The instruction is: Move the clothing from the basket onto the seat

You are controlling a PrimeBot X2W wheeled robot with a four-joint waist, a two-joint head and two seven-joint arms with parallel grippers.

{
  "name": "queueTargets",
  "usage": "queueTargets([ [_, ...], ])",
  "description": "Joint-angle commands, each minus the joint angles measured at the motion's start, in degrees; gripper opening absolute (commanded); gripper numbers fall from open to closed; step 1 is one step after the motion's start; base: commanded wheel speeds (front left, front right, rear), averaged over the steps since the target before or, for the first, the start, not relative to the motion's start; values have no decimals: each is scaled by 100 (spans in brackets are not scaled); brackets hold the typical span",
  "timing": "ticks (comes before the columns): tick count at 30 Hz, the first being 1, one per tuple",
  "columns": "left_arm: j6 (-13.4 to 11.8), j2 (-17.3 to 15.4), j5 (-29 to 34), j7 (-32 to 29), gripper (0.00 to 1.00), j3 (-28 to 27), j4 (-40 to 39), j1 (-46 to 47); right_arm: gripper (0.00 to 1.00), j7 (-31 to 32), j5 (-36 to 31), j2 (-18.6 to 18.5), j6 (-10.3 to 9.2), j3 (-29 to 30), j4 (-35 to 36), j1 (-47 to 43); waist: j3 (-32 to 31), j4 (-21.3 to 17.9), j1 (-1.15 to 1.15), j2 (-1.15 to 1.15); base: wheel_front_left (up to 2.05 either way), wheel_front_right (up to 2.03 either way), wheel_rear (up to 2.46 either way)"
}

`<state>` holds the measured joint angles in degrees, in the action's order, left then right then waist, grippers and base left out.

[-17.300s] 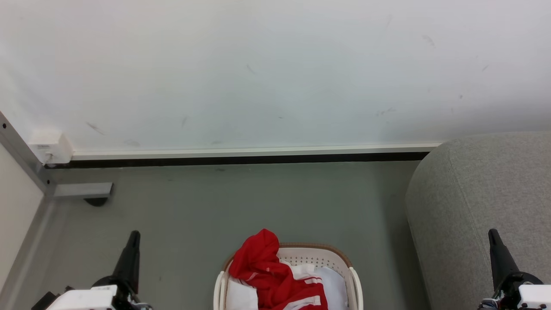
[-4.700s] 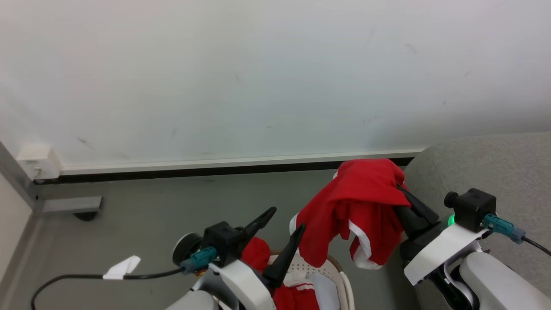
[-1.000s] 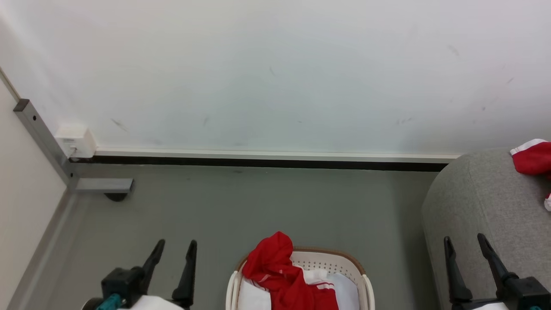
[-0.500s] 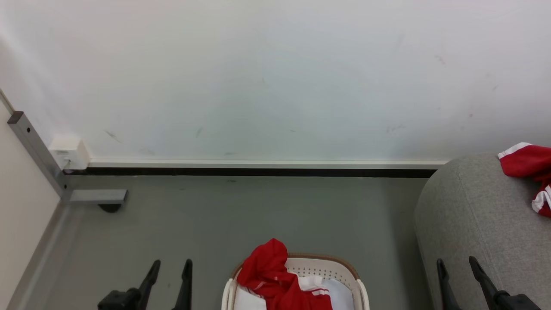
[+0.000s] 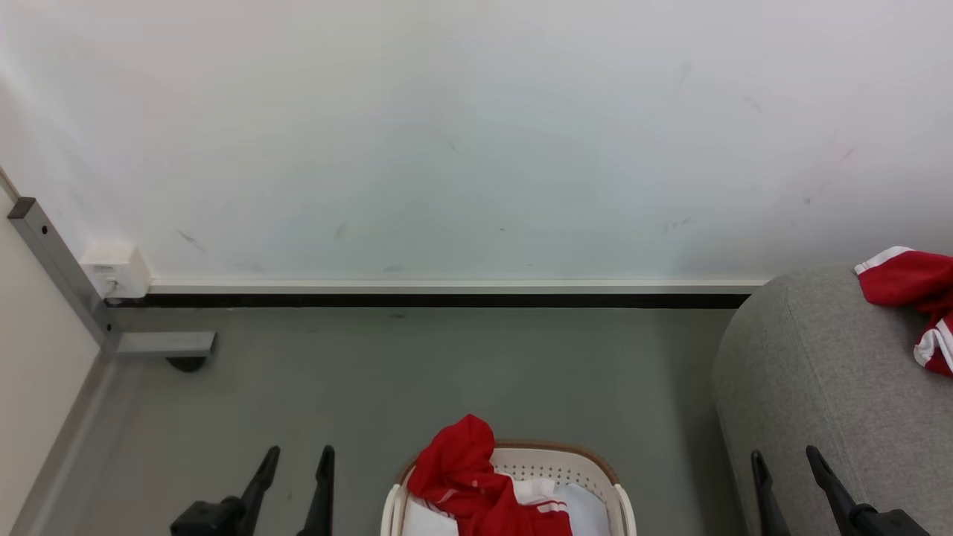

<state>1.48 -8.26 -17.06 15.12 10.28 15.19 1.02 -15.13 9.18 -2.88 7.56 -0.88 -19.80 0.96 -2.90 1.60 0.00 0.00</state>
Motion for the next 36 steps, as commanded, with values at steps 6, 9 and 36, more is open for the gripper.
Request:
queueTargets([
  [6,129,81,206,5,100,-159,61,15,100,-3,52,-2,-14,-7,17,-26,11,19,0,0,0,0,0],
  [9,176,117,261,5,100,-216,73,3,100,-3,55,-2,-14,-9,24,-9,17,6,0,0,0,0,0],
  [36,541,262,880,-212,100,442,590,1042,100,-2,-22,-2,-15,99,319,413,849,-192,0,0,0,0,0],
])
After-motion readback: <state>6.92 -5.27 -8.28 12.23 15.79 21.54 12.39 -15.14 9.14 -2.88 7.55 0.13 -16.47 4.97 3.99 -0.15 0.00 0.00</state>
